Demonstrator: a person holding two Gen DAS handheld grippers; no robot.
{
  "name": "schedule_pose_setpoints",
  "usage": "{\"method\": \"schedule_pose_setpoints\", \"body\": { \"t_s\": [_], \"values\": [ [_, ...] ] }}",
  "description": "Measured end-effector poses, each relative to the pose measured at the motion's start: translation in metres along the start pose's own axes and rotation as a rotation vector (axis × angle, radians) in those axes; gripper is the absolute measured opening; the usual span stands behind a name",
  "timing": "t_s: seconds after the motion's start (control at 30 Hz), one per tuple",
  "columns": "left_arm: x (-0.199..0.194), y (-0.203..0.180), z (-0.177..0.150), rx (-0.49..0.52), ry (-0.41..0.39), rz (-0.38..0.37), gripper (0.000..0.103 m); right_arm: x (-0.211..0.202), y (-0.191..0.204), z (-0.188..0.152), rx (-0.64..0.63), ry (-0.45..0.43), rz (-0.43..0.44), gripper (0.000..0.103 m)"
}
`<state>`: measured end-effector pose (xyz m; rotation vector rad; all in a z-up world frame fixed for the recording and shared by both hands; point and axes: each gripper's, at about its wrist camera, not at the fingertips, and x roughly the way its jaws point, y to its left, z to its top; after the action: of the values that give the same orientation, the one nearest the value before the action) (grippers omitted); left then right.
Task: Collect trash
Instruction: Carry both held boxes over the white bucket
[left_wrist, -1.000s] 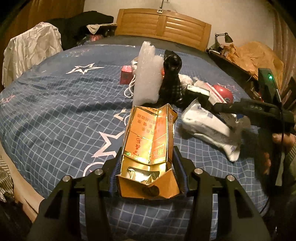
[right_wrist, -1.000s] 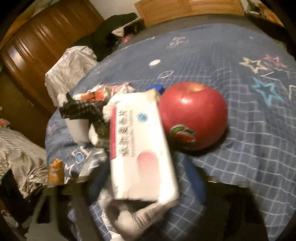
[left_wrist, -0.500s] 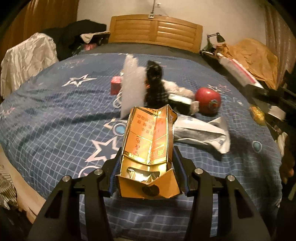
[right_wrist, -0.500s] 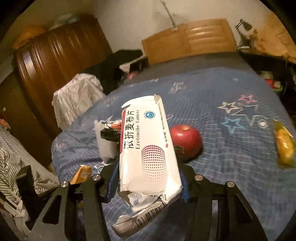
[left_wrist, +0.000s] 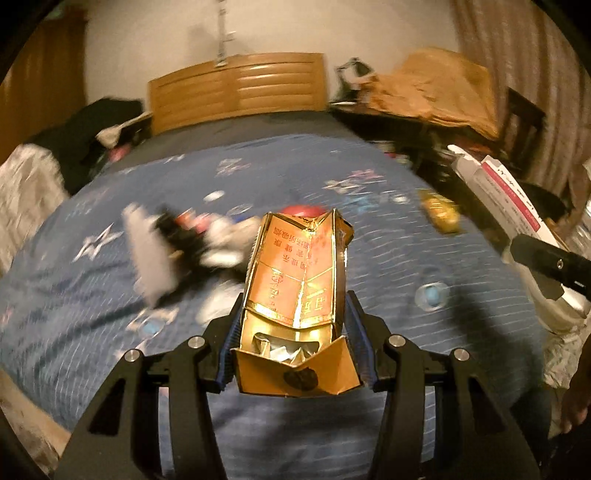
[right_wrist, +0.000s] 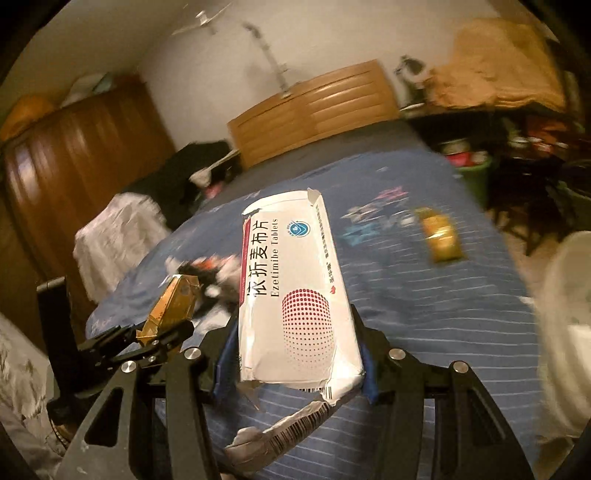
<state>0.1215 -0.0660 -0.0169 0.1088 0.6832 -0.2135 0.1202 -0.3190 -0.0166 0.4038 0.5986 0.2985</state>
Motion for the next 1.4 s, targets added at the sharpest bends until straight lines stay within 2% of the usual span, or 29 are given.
{"method": "schedule_pose_setpoints", "body": {
  "t_s": [0.23,0.53,0.77,1.0,1.2,1.4],
  "values": [
    [0.006,-0.092,0.036,0.129,-0.032,-0.131,0.050,-0.084,-0.074,0.014,0.071,-0.096,-0.173,0.055],
    [0.028,-0.215,0.075,0.284,-0.051,-0.310,0.050,-0.191,-0.193,0.020,0.182,-0.196,-0.443,0.055],
    [0.048,-0.301,0.087,0.396,-0.041,-0.426,0.050,-0.221,-0.285,0.011,0.284,-0.175,-0.564,0.055],
    [0.067,-0.366,0.071,0.500,-0.013,-0.501,0.050,-0.202,-0.313,-0.001,0.312,-0.130,-0.629,0.055],
    [0.077,-0.381,0.058,0.540,0.003,-0.503,0.051,-0.194,-0.307,-0.020,0.315,-0.100,-0.634,0.056],
    [0.081,-0.378,0.059,0.539,0.004,-0.495,0.051,-0.186,-0.301,-0.023,0.307,-0.091,-0.631,0.056]
  ]
}}
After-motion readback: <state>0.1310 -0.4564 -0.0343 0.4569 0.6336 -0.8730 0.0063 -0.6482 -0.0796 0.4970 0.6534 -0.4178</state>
